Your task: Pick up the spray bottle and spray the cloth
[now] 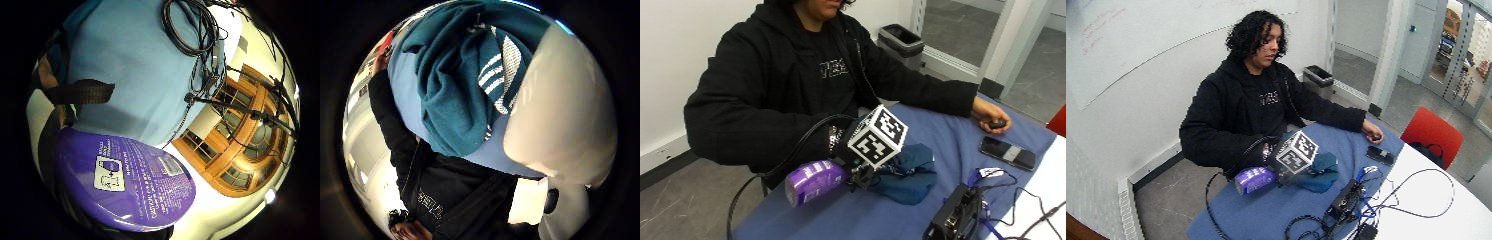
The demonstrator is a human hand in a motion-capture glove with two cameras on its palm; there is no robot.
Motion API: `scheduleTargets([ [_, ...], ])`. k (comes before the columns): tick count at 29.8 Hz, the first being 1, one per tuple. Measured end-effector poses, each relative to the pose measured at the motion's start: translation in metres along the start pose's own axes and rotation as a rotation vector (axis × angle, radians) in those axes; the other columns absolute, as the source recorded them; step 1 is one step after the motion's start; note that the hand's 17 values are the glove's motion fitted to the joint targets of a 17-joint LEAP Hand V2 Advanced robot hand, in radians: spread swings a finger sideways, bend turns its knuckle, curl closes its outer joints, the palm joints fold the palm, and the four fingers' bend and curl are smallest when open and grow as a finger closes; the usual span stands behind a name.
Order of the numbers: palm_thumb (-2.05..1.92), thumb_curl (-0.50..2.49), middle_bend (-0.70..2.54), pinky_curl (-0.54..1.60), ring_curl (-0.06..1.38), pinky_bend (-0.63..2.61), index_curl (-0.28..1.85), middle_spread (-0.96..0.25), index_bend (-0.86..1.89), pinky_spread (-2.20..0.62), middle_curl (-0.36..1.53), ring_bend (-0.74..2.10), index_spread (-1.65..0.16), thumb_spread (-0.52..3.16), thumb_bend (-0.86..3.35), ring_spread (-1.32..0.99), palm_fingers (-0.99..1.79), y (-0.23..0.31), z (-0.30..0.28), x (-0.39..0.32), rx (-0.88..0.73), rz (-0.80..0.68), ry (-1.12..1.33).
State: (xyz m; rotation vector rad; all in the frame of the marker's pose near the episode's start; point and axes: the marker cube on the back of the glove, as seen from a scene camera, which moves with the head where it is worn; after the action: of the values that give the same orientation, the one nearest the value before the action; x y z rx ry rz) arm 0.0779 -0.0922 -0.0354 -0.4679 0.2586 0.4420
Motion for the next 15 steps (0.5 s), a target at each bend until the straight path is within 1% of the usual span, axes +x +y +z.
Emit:
scheduleTargets([
  [4, 1.09, 0.78, 0.41, 0.42, 0.5, 0.41, 0.54, -0.15, 0.18, -0.28, 0.57, 0.51, -0.23, 0.18, -0.03, -0.24, 1.23, 0.004, -0.017, -0.004, 0.064, -0.024, -0.05],
  [8, 1.09, 0.78, 0.41, 0.42, 0.5, 0.41, 0.54, -0.15, 0.18, -0.28, 0.57, 0.51, -0.23, 0.18, -0.03, -0.24, 1.23, 0.004, -0.049, -0.021, 0.19, -0.076, -0.149],
  [12, 1.1, 0.78, 0.42, 0.42, 0.5, 0.4, 0.55, -0.15, 0.18, -0.27, 0.57, 0.51, -0.23, 0.18, -0.03, -0.24, 1.23, 0.001, -0.088, -0.051, 0.343, -0.171, -0.261],
  [15, 1.1, 0.78, 0.42, 0.42, 0.51, 0.4, 0.55, -0.15, 0.18, -0.27, 0.57, 0.51, -0.23, 0.18, -0.03, -0.24, 1.23, -0.001, -0.113, -0.082, 0.438, -0.282, -0.365],
])
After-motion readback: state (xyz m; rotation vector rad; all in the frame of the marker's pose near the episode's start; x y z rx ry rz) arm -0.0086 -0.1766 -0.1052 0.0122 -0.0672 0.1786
